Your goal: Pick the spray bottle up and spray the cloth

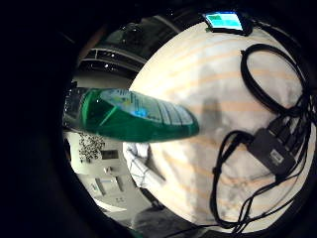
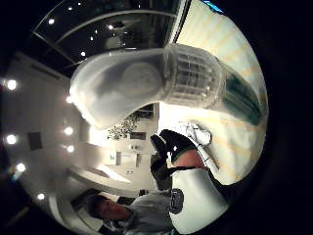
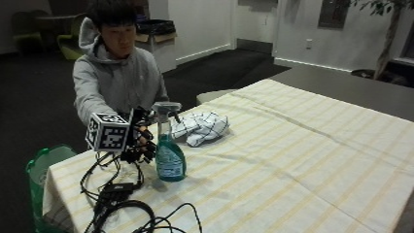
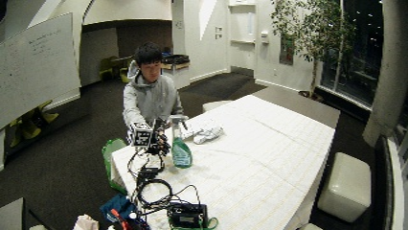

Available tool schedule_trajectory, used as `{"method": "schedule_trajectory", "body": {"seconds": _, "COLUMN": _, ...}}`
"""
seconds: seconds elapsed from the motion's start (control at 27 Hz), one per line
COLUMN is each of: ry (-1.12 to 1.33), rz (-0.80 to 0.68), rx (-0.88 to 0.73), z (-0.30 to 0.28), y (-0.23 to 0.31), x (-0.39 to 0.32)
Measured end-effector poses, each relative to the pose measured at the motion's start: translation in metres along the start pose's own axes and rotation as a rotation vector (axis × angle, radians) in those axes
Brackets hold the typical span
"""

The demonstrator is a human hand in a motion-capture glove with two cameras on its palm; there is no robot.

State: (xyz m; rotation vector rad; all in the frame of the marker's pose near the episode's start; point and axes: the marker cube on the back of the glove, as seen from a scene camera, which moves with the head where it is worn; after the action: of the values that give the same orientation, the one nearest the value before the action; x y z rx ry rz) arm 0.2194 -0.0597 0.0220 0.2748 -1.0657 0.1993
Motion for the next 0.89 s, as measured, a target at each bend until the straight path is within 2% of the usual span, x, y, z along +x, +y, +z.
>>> {"method": "schedule_trajectory", "body": {"seconds": 0.89, "ry": -0.186, "rz": -0.027, "rx": 0.156, "z": 0.031, "y": -0.023, "x": -0.005}}
